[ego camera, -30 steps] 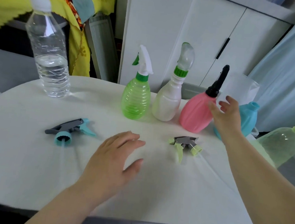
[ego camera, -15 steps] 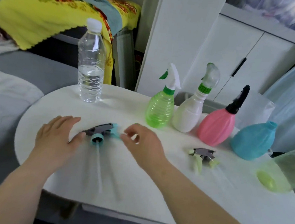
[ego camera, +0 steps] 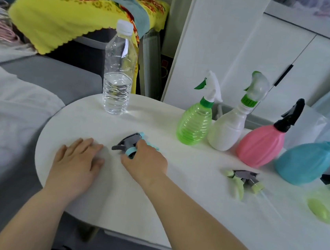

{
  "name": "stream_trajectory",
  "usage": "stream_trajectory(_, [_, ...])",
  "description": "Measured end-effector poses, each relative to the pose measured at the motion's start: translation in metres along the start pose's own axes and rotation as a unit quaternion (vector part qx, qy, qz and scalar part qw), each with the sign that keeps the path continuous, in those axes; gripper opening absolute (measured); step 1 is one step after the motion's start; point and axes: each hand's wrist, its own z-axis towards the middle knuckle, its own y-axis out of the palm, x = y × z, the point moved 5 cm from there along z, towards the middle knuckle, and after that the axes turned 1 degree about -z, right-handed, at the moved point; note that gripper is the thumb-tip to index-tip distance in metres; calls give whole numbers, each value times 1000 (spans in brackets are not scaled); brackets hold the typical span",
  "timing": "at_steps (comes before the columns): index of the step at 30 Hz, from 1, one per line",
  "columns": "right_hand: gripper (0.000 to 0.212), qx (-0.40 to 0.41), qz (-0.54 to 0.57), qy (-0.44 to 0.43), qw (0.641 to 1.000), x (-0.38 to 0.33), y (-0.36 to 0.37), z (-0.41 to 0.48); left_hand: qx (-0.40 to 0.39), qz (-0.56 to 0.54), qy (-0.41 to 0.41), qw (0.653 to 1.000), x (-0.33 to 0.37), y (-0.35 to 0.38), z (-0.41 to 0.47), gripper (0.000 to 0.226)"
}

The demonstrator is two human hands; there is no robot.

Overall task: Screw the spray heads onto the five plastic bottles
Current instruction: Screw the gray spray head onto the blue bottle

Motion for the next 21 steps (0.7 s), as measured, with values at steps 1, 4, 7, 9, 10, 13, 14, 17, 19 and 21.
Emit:
stream_trajectory(1, [37,-2,17,3,1000,3,-1,0,1,-4,-1,1000,1,-1,0,41])
stream_trajectory(4, [31,-14,137,13,990,13,-9,-5,24,-51,-8,998,12,-7,-3,36])
stream_trajectory(7, [12,12,342,18,939,29,-25,-18,82,-91,7,992,33,-20,-9,30])
stream_trajectory(9, [8,27,456,38,889,48,-36,-31,101,-121,31,987,53,-26,-12,27])
stream_trajectory(10, [7,29,502,46,863,58,-43,-38,100,-135,45,985,66,-26,-14,26])
stream_trajectory(13, [7,59,597,52,798,95,-65,-62,86,-173,94,977,103,-20,-22,23])
stream_trajectory(14, [7,80,612,54,785,111,-74,-71,80,-180,117,974,115,-17,-26,22])
stream_trajectory(17, [13,139,623,63,767,163,-101,-95,59,-195,177,963,144,-6,-39,19])
stream_trajectory(19, [18,163,626,67,760,197,-117,-111,40,-221,179,958,156,2,-45,25])
stream_trajectory(21, [24,191,639,66,742,228,-129,-126,10,-237,180,955,170,13,-48,36])
